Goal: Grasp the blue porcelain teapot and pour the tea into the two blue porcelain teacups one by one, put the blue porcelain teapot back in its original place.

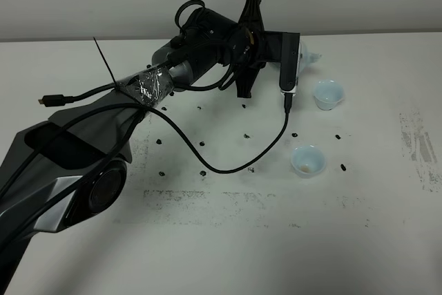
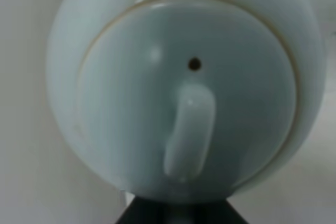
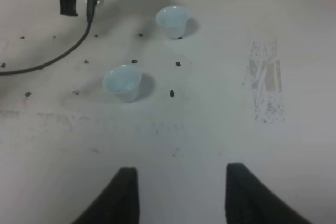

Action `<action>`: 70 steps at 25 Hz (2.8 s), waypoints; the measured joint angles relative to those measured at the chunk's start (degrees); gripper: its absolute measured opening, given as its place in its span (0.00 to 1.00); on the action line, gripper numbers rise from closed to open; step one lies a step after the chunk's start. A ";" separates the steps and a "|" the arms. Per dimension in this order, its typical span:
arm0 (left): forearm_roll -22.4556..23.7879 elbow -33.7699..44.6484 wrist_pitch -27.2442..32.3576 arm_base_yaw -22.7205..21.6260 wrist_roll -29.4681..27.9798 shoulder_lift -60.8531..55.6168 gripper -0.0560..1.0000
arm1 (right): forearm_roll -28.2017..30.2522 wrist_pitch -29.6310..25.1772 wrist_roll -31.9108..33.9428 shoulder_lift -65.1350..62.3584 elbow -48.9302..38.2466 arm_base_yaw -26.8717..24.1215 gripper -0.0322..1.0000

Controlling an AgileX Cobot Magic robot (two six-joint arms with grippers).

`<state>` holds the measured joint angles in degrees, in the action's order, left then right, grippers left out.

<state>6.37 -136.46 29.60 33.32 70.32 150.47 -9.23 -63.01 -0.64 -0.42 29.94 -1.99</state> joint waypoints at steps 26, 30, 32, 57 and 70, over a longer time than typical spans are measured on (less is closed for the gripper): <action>5.61 0.00 -9.01 1.58 8.32 1.99 0.13 | 0.00 0.00 0.00 0.00 0.00 0.00 0.43; 6.00 0.00 -9.70 2.01 10.46 3.21 0.13 | 0.00 0.00 0.00 0.00 0.00 0.00 0.43; 6.26 0.00 -10.29 2.12 11.49 3.62 0.13 | 0.00 0.00 0.00 0.00 0.00 0.00 0.43; 16.96 0.00 -16.63 2.19 11.93 3.94 0.13 | 0.00 0.00 0.00 0.00 0.00 0.00 0.43; 20.01 0.00 -22.11 2.49 14.47 3.94 0.13 | 0.00 0.00 0.00 0.00 0.00 0.00 0.43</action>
<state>26.39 -136.46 7.49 35.81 84.79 154.41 -9.23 -63.01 -0.64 -0.42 29.94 -1.99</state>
